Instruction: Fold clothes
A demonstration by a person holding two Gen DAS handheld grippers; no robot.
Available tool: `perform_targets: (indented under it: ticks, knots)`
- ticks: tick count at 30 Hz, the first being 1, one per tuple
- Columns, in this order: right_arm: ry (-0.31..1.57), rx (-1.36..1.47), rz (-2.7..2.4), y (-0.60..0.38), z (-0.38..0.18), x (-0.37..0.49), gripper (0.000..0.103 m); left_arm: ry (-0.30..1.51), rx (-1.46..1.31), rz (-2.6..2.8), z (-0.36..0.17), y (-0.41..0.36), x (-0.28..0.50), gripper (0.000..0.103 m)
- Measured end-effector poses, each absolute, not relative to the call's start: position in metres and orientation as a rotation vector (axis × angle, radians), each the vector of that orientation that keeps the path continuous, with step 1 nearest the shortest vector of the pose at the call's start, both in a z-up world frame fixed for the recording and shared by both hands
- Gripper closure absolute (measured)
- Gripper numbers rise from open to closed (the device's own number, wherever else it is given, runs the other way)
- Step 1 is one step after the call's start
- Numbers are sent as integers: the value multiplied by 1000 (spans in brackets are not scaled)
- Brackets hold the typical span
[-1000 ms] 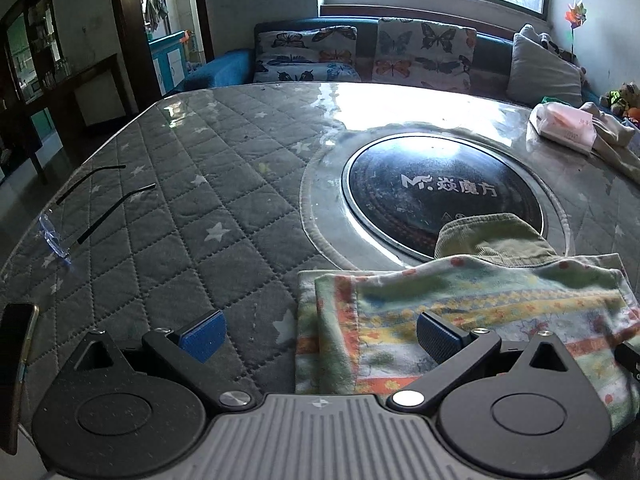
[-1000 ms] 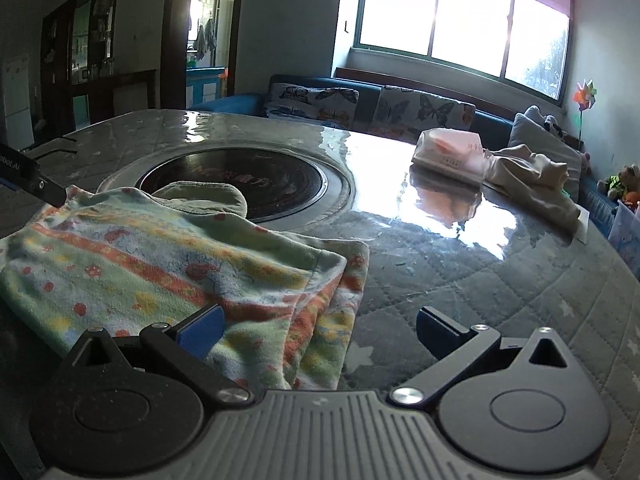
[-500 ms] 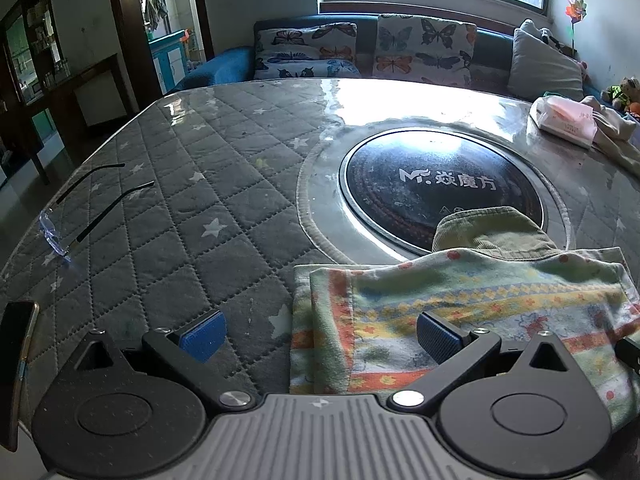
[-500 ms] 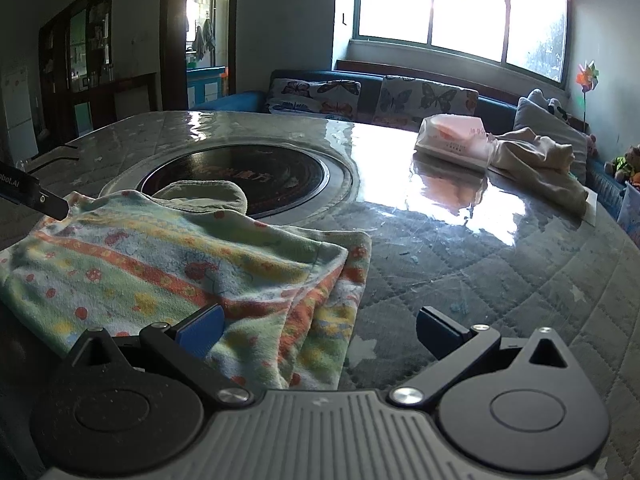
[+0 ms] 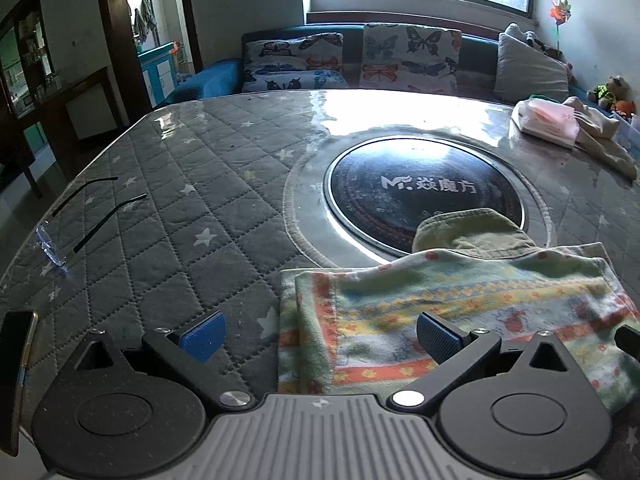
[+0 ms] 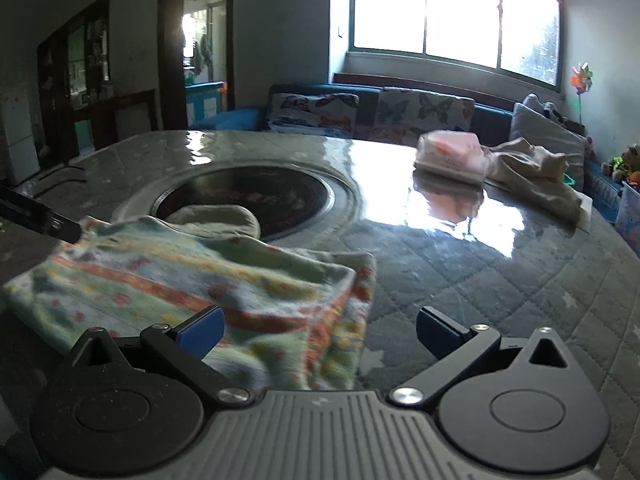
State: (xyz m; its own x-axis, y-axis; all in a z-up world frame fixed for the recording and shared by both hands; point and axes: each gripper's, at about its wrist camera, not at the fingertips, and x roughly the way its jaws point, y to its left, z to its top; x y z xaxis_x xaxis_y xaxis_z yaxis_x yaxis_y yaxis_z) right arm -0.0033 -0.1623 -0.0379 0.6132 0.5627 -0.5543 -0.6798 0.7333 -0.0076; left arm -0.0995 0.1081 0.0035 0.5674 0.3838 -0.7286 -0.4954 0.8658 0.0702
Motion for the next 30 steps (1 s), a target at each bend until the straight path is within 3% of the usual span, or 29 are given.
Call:
perform_targets:
  ticks: [20, 30]
  knots:
    - [651, -136, 775, -150, -31, -8, 1, 865, -268, 460, -19, 128, -120, 0]
    - [801, 42, 712, -170, -44, 41, 21, 850, -368, 401, -21, 153, -118, 8]
